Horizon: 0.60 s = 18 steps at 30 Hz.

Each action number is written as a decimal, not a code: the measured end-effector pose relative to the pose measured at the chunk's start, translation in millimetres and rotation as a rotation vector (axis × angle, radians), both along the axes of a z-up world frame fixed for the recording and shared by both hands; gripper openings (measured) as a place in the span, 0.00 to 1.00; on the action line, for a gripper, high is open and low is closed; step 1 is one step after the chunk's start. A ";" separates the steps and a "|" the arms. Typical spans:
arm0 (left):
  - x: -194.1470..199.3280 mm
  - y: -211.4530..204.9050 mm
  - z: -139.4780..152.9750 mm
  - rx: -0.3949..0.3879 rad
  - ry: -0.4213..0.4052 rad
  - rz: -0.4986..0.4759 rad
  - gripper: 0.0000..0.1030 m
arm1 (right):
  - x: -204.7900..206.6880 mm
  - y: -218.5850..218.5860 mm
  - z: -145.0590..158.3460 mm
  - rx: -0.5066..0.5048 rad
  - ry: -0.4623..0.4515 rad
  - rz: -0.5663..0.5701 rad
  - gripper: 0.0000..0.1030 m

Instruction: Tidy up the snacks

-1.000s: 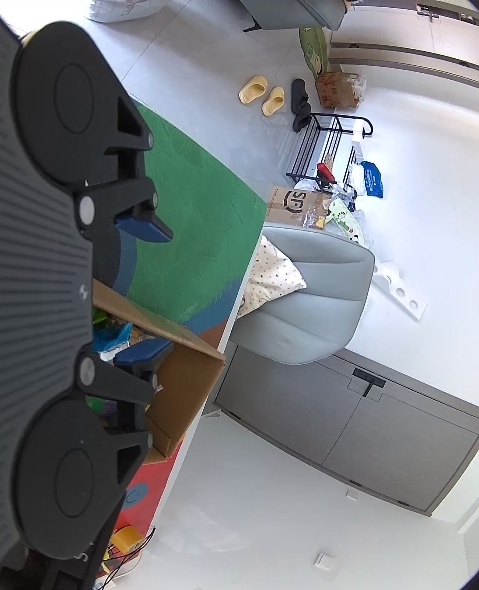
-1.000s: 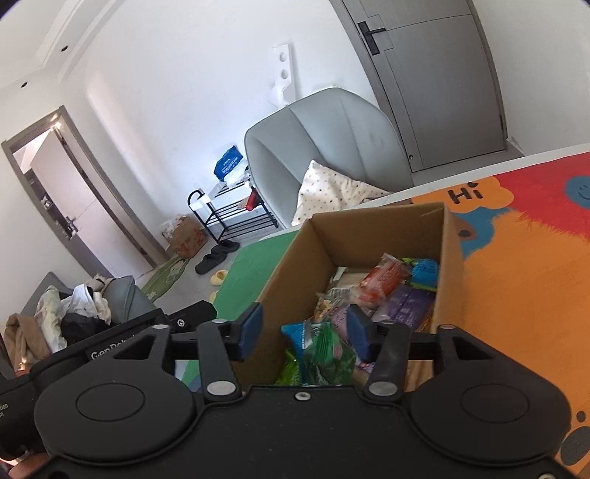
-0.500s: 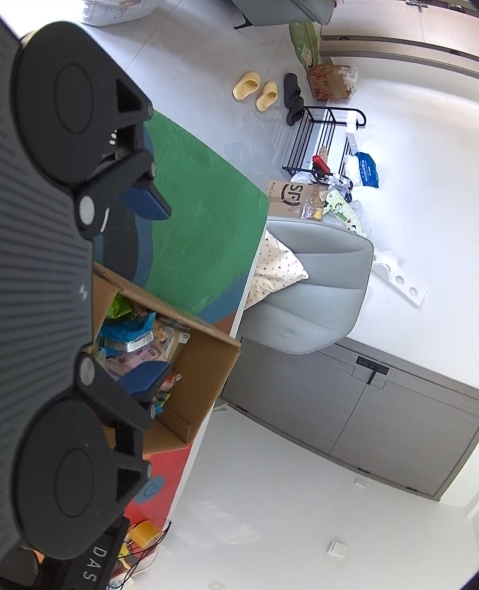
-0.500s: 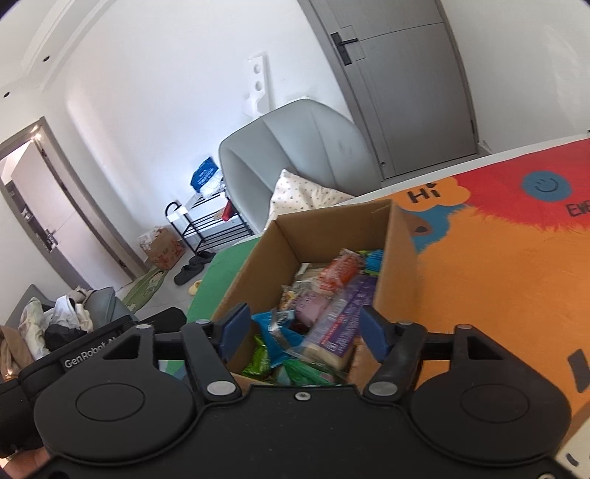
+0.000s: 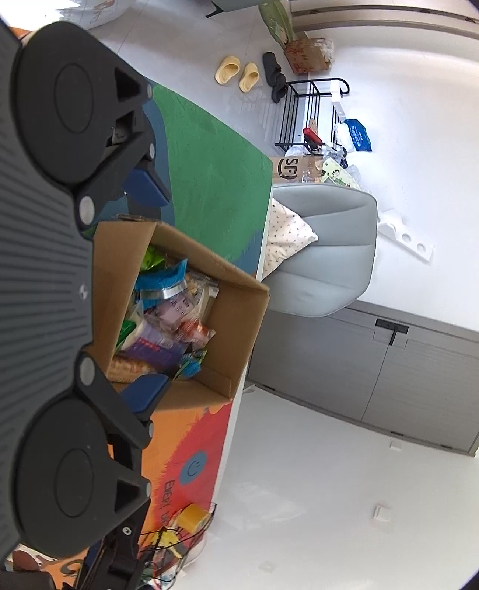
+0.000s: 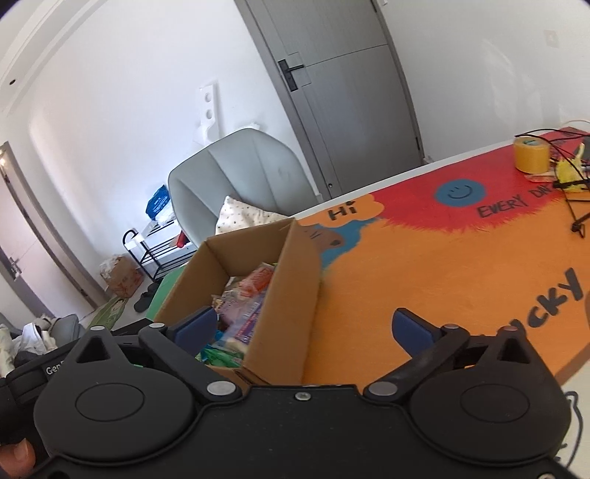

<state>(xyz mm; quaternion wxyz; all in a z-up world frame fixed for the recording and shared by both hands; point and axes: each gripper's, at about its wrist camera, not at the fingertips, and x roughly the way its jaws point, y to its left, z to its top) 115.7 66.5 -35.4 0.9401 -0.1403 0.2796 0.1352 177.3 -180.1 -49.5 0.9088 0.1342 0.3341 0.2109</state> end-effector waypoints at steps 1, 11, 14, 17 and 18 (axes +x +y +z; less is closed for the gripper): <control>-0.6 -3.6 0.1 0.007 0.005 -0.008 0.94 | -1.3 -3.4 -0.4 -0.004 0.003 -0.005 1.00; -11.9 -32.9 11.4 0.078 0.025 -0.073 0.99 | -16.9 -33.5 3.4 -0.019 0.008 -0.044 1.00; -16.6 -39.1 16.3 0.096 0.022 -0.086 1.00 | -22.1 -41.7 6.3 -0.024 0.005 -0.054 1.00; -21.7 -44.4 20.8 0.110 0.010 -0.102 1.00 | -26.3 -48.8 9.7 -0.036 0.002 -0.061 1.00; -23.9 -46.0 22.3 0.120 0.008 -0.106 1.00 | -28.6 -51.1 11.6 -0.042 -0.002 -0.061 1.00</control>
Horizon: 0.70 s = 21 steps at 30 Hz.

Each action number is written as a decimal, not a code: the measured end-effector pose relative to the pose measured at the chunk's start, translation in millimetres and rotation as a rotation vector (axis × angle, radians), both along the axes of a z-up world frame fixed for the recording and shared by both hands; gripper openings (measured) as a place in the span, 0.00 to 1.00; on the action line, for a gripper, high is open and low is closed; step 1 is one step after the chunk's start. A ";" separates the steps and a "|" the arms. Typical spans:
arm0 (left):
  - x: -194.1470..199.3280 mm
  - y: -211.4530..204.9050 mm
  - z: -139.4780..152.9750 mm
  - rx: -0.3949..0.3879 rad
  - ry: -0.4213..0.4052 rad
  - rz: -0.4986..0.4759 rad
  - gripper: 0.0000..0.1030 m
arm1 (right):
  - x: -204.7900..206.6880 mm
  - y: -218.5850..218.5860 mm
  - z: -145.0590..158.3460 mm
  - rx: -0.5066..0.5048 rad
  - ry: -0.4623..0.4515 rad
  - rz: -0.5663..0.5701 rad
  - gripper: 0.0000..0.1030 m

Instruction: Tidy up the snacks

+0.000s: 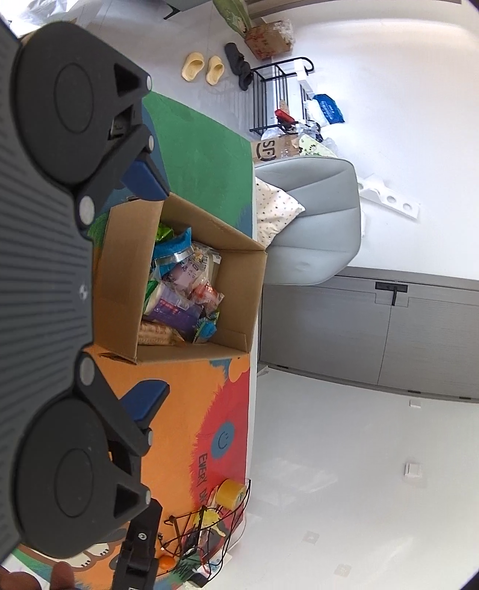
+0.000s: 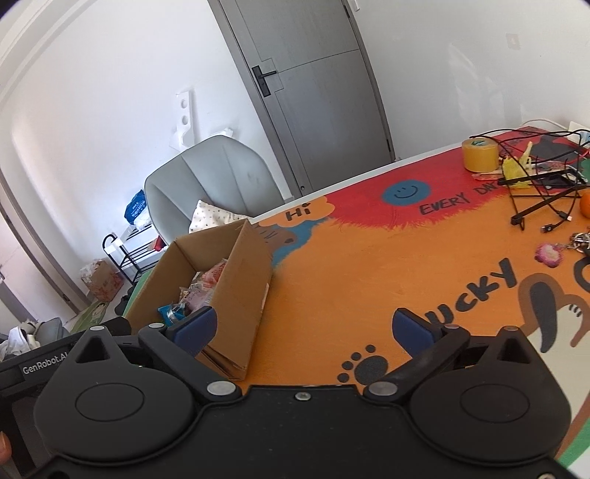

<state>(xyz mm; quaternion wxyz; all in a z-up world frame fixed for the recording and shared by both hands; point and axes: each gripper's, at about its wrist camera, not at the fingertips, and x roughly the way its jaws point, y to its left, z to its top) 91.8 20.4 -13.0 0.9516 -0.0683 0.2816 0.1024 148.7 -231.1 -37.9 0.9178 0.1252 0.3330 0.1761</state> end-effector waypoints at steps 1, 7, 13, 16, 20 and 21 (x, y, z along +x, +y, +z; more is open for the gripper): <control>-1.4 -2.1 1.7 0.011 0.000 -0.002 1.00 | -2.2 -1.9 2.0 -0.004 -0.006 0.002 1.00; -12.2 -6.5 15.2 0.054 0.001 -0.018 1.00 | -16.3 -13.4 16.1 -0.047 -0.044 -0.012 1.00; -29.8 -4.4 28.7 0.089 -0.017 -0.021 1.00 | -31.0 -17.3 29.6 -0.097 -0.075 -0.014 1.00; -36.6 0.2 32.6 0.092 -0.017 -0.018 1.00 | -38.2 -19.7 36.1 -0.092 -0.079 -0.004 1.00; -43.4 3.5 38.7 0.094 -0.019 -0.019 1.00 | -46.0 -23.8 44.4 -0.103 -0.097 -0.024 1.00; -45.2 2.9 40.2 0.103 -0.020 -0.020 1.00 | -47.5 -25.1 46.4 -0.102 -0.100 -0.029 1.00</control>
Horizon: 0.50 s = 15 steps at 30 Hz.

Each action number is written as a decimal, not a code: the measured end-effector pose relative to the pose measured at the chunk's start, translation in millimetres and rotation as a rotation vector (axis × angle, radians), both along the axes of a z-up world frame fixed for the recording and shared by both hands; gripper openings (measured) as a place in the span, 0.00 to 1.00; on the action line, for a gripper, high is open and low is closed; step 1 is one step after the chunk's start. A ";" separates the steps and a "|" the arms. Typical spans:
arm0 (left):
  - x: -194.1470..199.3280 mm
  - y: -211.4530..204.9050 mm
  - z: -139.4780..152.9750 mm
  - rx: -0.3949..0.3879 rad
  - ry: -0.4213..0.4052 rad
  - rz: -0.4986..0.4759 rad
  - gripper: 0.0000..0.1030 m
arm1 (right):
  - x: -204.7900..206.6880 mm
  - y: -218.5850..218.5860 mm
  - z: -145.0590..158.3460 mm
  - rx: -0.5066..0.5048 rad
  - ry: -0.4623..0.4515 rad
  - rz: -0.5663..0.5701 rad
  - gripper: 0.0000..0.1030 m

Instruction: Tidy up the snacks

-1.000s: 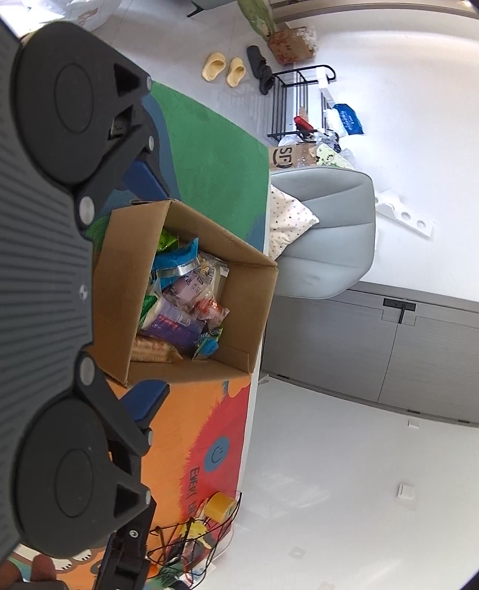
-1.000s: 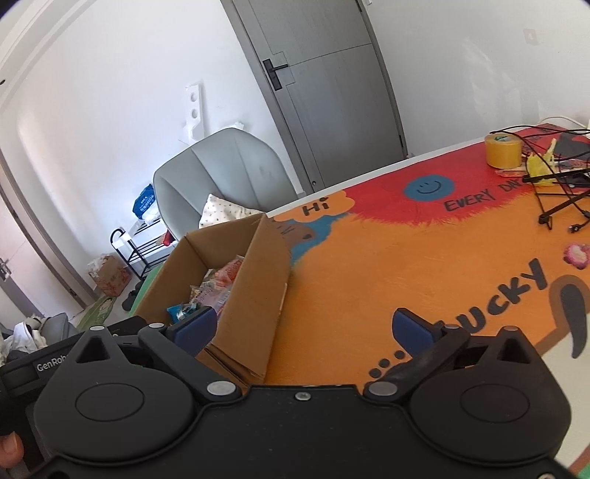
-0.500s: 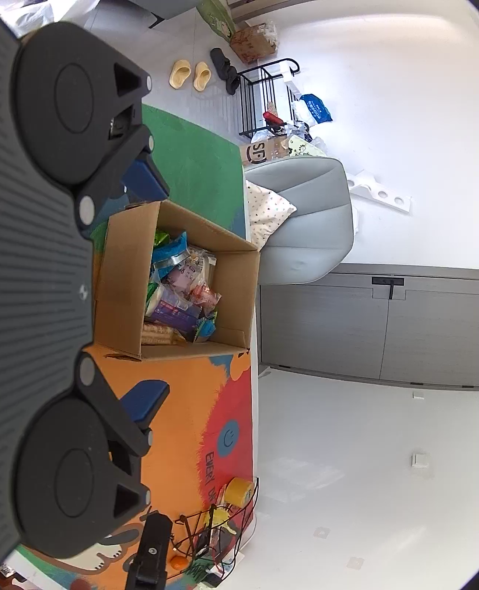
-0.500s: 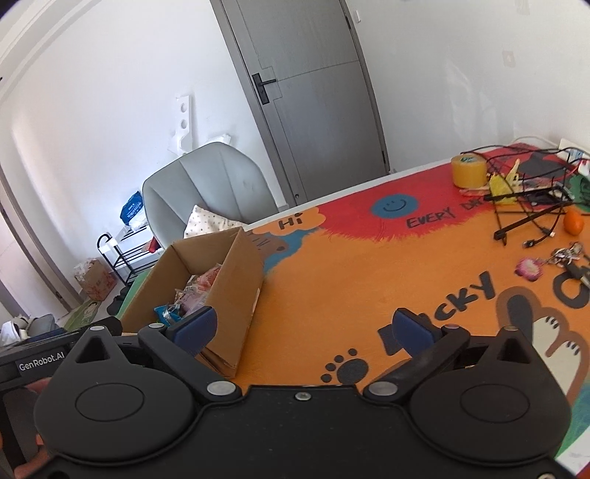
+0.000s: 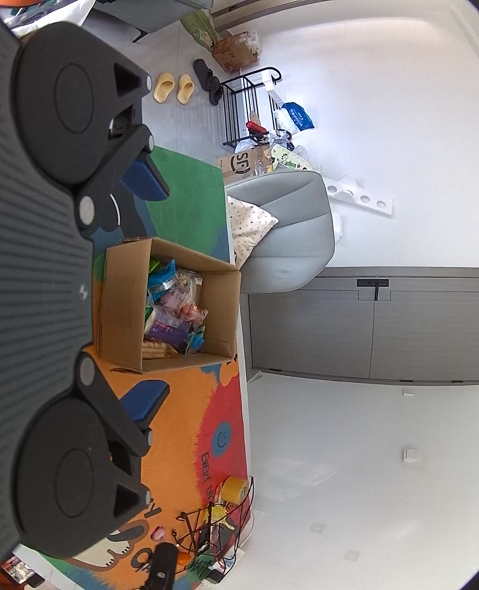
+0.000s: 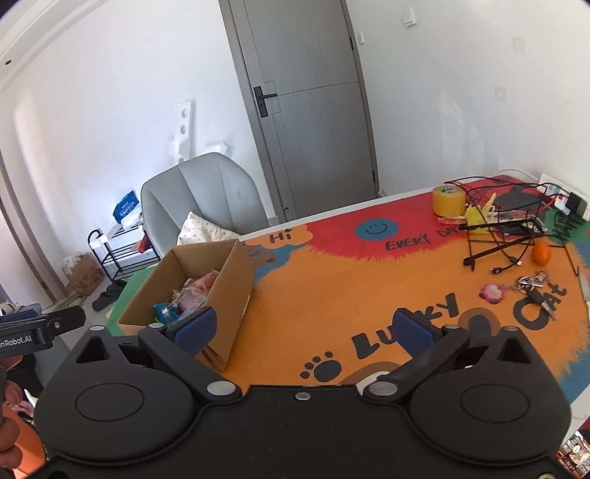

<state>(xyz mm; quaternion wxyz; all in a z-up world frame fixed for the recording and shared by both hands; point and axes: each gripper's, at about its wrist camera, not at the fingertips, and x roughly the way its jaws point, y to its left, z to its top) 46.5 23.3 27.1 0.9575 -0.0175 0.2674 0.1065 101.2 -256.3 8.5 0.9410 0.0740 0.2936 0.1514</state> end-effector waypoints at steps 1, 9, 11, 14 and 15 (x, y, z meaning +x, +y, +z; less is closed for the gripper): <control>-3.1 -0.1 1.7 0.008 -0.005 -0.002 1.00 | -2.1 -1.9 1.9 0.003 -0.005 -0.004 1.00; -17.3 4.4 15.0 0.000 -0.028 -0.011 1.00 | -11.7 -6.5 17.1 0.003 -0.028 -0.007 1.00; -18.6 3.9 15.8 -0.003 -0.030 -0.013 1.00 | -12.3 -4.9 18.8 -0.003 -0.025 0.006 1.00; -20.9 3.5 15.6 -0.007 -0.027 -0.026 1.00 | -14.4 -1.1 20.6 -0.017 -0.036 0.025 1.00; -20.9 3.7 15.3 -0.009 -0.026 -0.032 1.00 | -15.2 0.0 21.2 -0.019 -0.038 0.030 1.00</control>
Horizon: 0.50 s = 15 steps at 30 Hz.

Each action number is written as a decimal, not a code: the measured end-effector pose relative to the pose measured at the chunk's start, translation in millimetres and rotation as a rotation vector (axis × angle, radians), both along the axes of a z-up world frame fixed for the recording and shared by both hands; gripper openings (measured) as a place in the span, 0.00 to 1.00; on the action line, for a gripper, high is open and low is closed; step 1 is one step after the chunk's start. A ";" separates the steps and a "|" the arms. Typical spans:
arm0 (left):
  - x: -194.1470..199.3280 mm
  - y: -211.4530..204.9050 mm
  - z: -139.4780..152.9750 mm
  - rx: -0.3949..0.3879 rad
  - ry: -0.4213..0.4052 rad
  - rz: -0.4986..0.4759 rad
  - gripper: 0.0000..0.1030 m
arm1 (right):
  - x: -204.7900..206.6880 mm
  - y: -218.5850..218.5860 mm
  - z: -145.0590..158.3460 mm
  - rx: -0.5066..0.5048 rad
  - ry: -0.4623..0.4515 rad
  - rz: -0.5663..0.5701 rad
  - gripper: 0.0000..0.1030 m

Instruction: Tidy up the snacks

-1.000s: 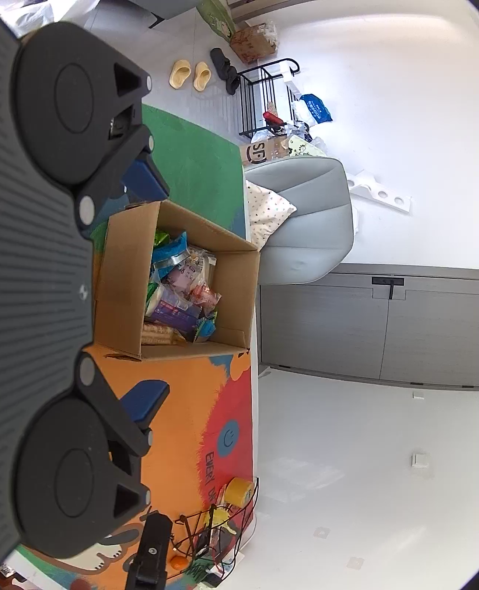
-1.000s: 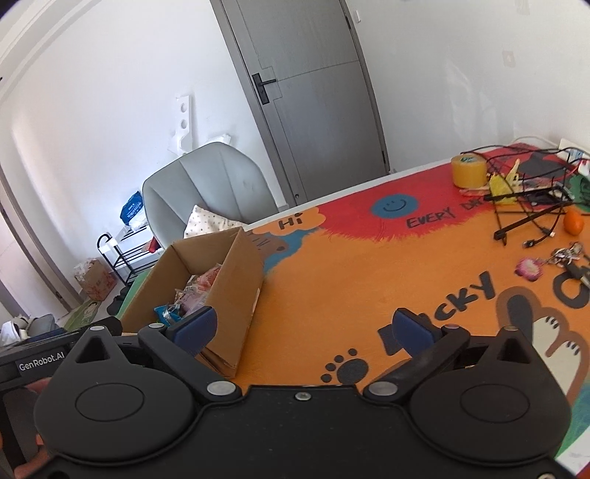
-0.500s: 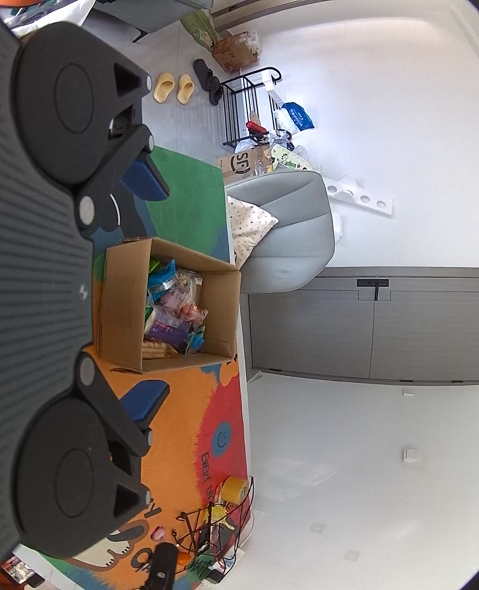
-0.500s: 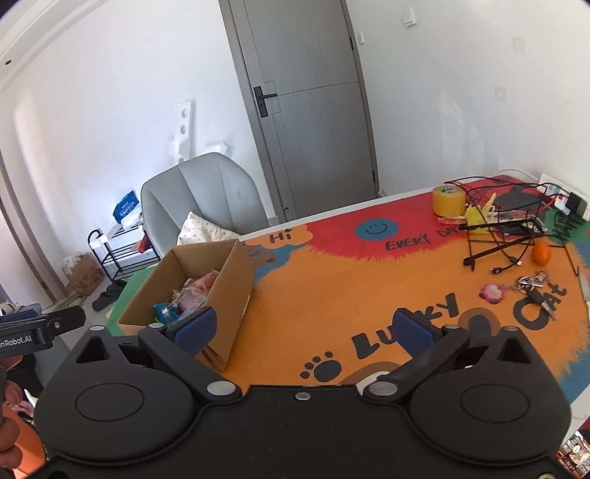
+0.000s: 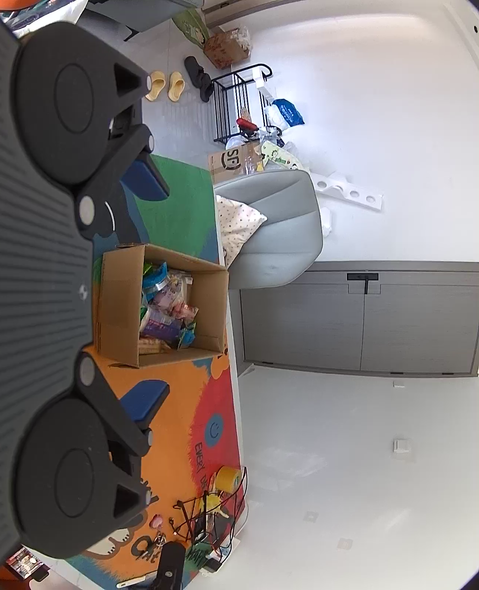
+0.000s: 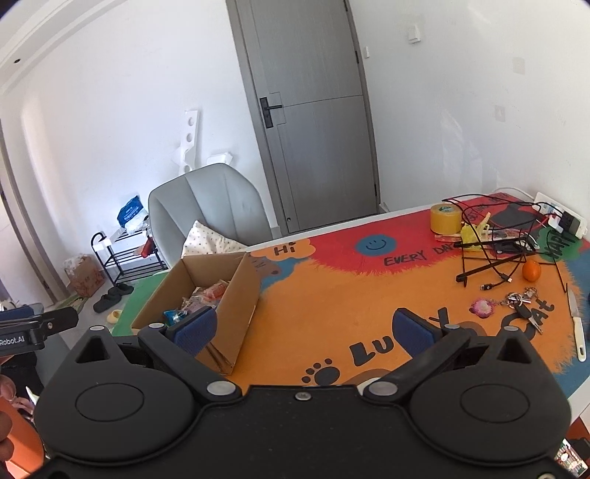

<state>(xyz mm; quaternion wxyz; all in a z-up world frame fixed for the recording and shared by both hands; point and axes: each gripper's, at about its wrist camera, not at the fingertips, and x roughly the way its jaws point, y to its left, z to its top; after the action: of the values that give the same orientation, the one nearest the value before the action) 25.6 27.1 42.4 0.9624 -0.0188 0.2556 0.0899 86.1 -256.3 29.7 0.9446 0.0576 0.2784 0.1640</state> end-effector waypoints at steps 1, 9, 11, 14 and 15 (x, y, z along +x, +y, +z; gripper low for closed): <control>0.3 0.1 -0.7 0.001 0.001 -0.001 1.00 | -0.5 0.3 0.2 0.001 -0.001 0.006 1.00; 1.0 0.1 -2.7 -0.007 0.012 -0.004 1.00 | -1.1 4.8 0.3 -0.006 0.002 0.025 1.00; 1.2 -0.2 -3.0 -0.005 0.014 -0.008 1.00 | -1.1 5.4 -0.7 -0.007 0.010 0.026 1.00; 1.2 -0.6 -3.1 -0.006 0.015 -0.012 1.00 | -1.5 6.0 -1.3 -0.008 0.015 0.028 1.00; 1.2 -0.7 -3.2 -0.006 0.015 -0.012 1.00 | -1.7 5.9 -1.3 -0.007 0.016 0.029 1.00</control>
<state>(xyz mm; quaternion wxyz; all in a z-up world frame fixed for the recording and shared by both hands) 26.9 26.4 39.3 0.9609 -0.0196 0.2634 0.0835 84.3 -250.4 28.4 0.9401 0.0516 0.2872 0.1764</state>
